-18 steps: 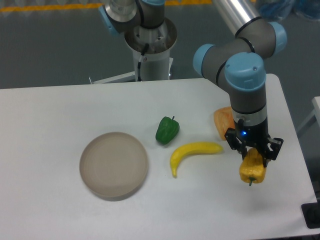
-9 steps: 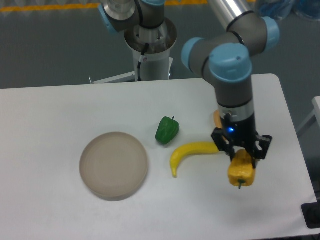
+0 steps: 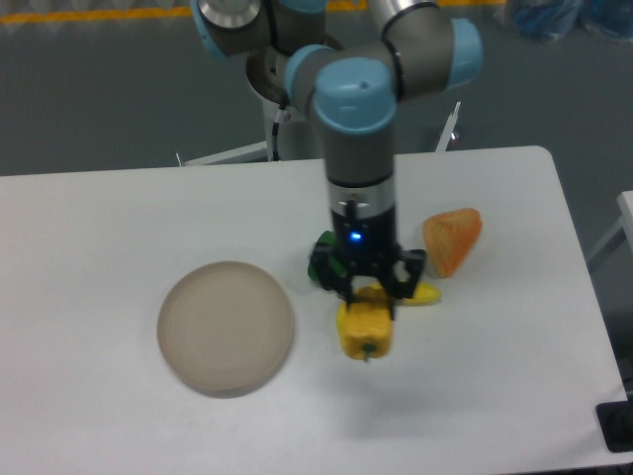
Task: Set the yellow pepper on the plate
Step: 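Carry the yellow pepper over the banana toward the beige plate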
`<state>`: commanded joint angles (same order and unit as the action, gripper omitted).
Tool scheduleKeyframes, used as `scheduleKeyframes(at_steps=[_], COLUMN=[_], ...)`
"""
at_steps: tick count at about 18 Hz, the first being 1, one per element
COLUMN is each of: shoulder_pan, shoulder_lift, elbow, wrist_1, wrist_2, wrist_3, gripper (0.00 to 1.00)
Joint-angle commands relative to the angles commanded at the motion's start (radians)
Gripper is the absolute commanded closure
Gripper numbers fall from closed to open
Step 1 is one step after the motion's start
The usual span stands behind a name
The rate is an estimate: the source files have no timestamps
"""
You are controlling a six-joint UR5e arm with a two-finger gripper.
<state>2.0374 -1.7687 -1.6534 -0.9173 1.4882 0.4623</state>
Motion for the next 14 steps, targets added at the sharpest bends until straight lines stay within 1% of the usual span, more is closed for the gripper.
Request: scheduleKeyframes(at_steps=[1,3,4,6,9,10,11,13,14], shoulder_pan=[-0.020,-0.057,-0.081,-0.091,-0.112,-0.112,-0.114,-0.114,-0.115], shoulder_lift=[-0.003,-0.024,-0.041,-0.070,-0.086,-0.086,-0.086,-0.084,-0.086], elbow=[-0.020,-0.034,-0.043,-0.068,-0.094,-0.109,-0.120,-0.143,-0.144], wrist_1=[0.003,0.009,0.009,0.012,0.032,0.052,0.057,0.064,0.066], wrist_2=[-0.022,-0.022,-0.022,-0.016,-0.014,-0.014,-0.014,-0.017,-0.016], wrist_3=[-0.055,-0.131,-0.146,-0.151,-0.114,-0.067,-0.027,-0.001,0.015], gripper=[0.63,0.63,0.63,0.63,0.63,0.63,0.63,0.63,0.63])
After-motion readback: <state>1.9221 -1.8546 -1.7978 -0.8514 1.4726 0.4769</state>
